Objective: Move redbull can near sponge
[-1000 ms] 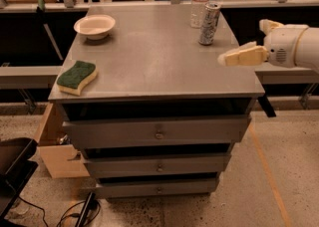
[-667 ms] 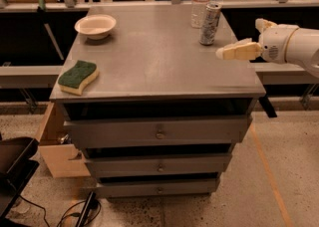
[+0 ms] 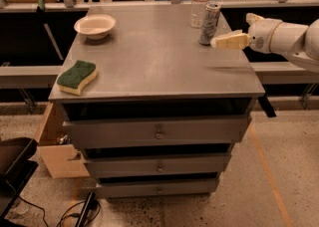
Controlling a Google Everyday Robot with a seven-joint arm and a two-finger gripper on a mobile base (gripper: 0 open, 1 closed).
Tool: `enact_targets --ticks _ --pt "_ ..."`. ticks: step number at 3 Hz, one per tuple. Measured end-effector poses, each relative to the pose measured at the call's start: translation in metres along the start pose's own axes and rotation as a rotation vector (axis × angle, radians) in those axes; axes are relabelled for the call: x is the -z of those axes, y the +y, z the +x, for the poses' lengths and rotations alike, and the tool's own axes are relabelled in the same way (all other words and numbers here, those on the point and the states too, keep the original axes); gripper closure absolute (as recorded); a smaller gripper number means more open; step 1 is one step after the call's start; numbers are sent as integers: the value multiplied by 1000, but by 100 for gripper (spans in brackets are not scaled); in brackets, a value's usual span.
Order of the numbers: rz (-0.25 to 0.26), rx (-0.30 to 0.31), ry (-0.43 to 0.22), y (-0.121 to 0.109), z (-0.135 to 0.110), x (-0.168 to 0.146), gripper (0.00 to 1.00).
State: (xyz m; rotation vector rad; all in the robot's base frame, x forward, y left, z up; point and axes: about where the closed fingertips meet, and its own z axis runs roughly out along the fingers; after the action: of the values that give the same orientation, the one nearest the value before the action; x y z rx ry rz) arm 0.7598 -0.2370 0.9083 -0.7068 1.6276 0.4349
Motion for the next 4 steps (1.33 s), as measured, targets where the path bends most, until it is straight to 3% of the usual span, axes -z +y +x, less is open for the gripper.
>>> enact_targets --ticks 2,4 --pt "-1 -22 -44 -34 -12 -48 0" --pt "-6 -69 -96 -49 -19 -78 0"
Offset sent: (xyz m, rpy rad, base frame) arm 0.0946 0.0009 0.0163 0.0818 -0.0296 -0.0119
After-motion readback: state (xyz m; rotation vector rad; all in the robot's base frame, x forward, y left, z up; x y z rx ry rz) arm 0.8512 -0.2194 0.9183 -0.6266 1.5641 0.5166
